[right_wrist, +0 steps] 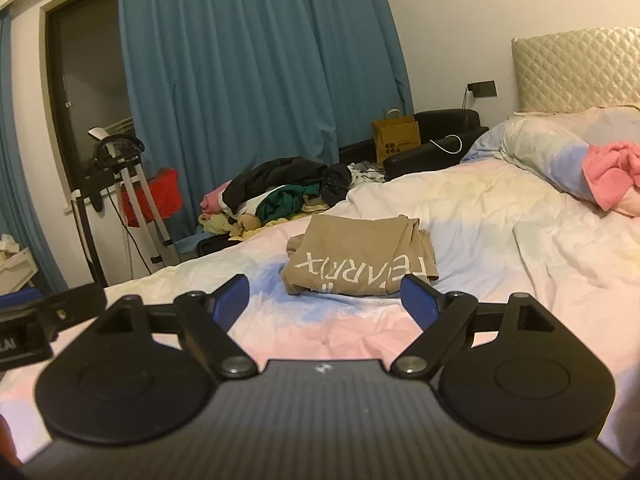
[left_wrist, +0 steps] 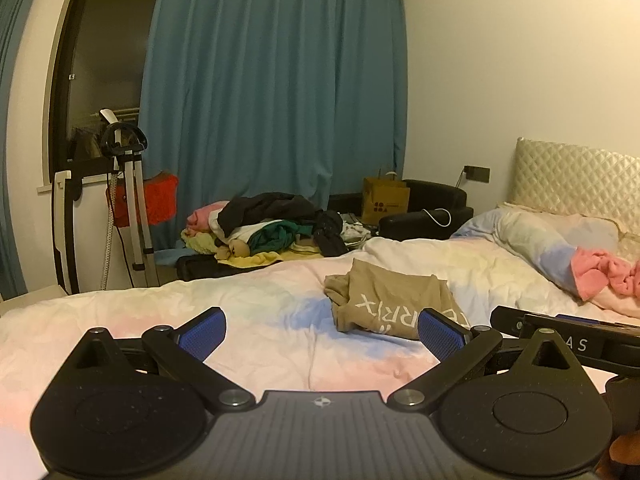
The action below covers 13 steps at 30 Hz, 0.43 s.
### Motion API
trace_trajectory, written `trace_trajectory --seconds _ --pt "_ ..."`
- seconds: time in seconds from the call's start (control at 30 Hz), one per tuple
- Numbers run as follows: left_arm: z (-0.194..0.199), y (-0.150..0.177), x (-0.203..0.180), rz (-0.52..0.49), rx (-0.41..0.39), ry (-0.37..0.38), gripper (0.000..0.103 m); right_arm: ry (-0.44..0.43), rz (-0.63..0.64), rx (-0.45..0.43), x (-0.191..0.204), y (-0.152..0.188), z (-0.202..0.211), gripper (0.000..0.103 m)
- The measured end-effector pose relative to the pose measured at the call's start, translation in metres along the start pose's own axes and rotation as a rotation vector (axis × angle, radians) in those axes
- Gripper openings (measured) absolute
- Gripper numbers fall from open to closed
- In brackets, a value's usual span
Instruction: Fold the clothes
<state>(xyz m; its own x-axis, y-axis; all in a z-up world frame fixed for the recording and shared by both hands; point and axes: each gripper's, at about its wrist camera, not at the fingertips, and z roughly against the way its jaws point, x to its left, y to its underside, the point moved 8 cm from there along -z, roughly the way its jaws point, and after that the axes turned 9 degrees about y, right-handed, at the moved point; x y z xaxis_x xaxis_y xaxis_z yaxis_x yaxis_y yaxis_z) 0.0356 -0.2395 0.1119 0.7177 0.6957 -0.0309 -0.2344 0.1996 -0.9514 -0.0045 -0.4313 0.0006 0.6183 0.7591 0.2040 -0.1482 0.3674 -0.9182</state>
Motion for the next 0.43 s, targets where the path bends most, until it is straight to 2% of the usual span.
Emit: trace_trajectory --seconds 0.43 --pt "0.0001 0.0015 0.0036 0.023 0.0 -0.021 0.103 0.0 0.04 0.017 0.0068 0.0022 0.001 0.084"
